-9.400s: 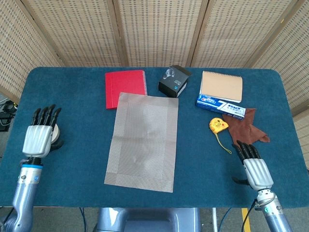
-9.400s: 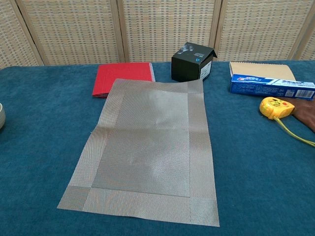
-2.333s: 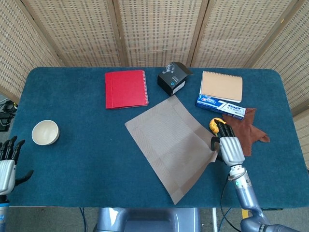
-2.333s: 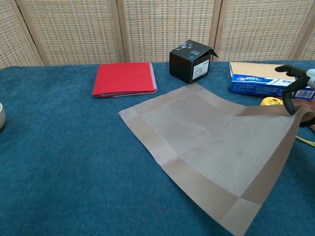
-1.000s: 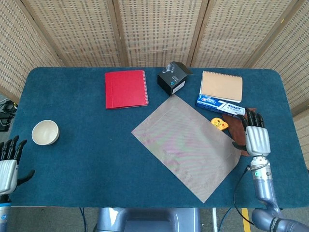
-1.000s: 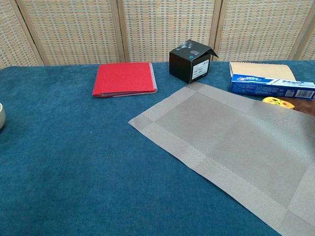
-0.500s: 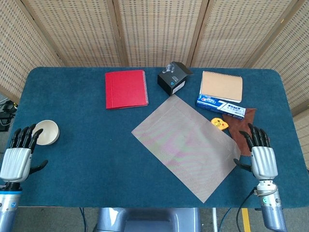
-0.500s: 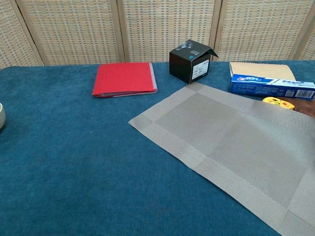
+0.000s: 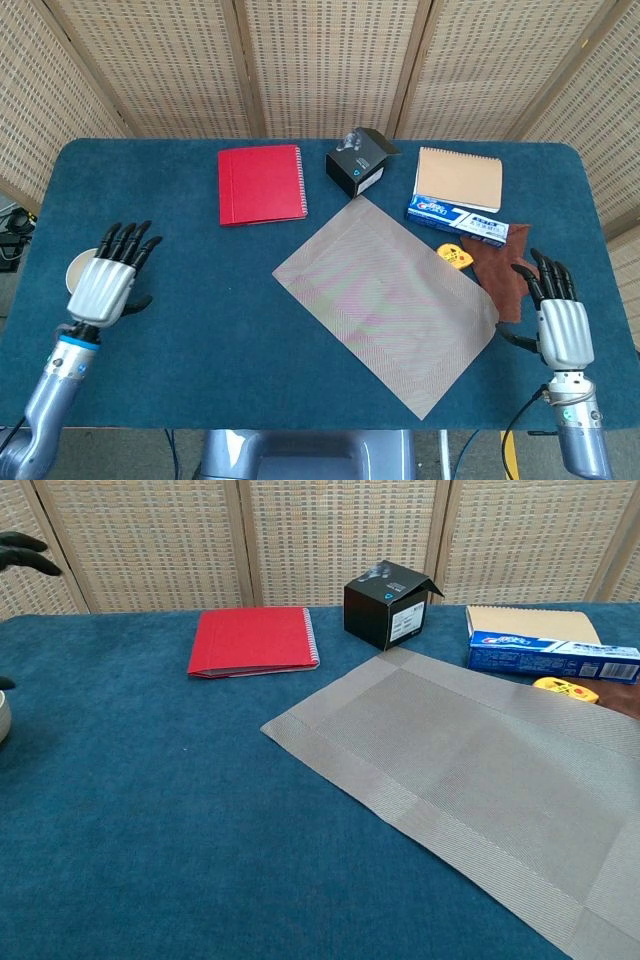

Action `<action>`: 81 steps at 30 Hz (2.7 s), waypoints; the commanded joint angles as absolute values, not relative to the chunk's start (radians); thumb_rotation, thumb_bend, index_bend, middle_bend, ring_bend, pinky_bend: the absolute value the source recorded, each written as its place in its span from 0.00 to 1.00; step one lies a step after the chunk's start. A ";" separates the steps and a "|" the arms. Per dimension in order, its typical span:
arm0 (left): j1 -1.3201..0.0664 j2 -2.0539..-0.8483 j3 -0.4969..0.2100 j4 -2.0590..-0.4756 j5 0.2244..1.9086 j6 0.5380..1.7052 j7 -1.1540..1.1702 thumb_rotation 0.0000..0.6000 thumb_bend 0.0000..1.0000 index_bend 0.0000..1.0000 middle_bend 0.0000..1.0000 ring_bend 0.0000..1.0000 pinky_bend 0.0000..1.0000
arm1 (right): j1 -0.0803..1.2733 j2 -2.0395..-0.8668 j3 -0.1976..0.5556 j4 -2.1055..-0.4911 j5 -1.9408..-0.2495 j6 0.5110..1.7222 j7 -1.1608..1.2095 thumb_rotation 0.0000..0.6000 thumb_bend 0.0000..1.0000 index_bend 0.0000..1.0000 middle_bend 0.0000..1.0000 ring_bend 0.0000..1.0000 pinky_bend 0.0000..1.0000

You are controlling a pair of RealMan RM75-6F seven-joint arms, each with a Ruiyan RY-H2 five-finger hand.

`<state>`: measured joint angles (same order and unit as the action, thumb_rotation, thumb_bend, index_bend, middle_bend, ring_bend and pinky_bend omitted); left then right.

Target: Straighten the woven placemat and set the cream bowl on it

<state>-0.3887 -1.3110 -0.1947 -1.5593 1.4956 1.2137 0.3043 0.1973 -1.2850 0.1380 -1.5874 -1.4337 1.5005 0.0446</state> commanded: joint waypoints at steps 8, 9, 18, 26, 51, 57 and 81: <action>-0.652 -1.554 -0.276 -1.369 1.329 0.937 0.469 1.00 0.07 0.15 0.00 0.00 0.00 | 0.188 -1.237 0.147 -1.629 -1.434 1.488 0.118 1.00 0.15 0.20 0.00 0.00 0.00; -0.686 -1.588 -0.283 -1.336 1.311 0.907 0.488 1.00 0.07 0.15 0.00 0.00 0.00 | 0.187 -1.232 0.150 -1.631 -1.432 1.487 0.127 1.00 0.15 0.20 0.00 0.00 0.00; -0.806 -1.739 -0.295 -1.176 1.216 0.845 0.569 1.00 0.08 0.15 0.00 0.00 0.00 | 0.182 -1.203 0.165 -1.645 -1.430 1.485 0.180 1.00 0.15 0.20 0.00 0.00 0.00; -0.875 -1.849 -0.283 -1.062 1.162 0.822 0.615 1.00 0.08 0.15 0.00 0.00 0.00 | 0.181 -1.193 0.168 -1.647 -1.429 1.475 0.211 1.00 0.15 0.20 0.00 0.00 0.00; -0.967 -2.022 -0.267 -0.852 1.135 0.857 0.621 1.00 0.28 0.21 0.00 0.00 0.00 | 0.181 -1.172 0.179 -1.652 -1.419 1.449 0.280 1.00 0.15 0.20 0.00 0.00 0.00; -0.979 -2.052 -0.263 -0.805 1.149 0.868 0.600 1.00 0.40 0.23 0.00 0.00 0.00 | 0.182 -1.172 0.179 -1.652 -1.418 1.443 0.284 1.00 0.15 0.20 0.00 0.00 0.00; -0.999 -2.107 -0.271 -0.692 1.157 0.866 0.561 1.00 0.42 0.49 0.00 0.00 0.00 | 0.181 -1.166 0.179 -1.660 -1.424 1.439 0.305 1.00 0.15 0.21 0.00 0.00 0.00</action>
<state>-0.9978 -2.1053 -0.2700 -0.6951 1.1575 0.8659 0.5612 0.1807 -1.1658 0.1789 -1.6605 -1.4242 1.4390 0.3053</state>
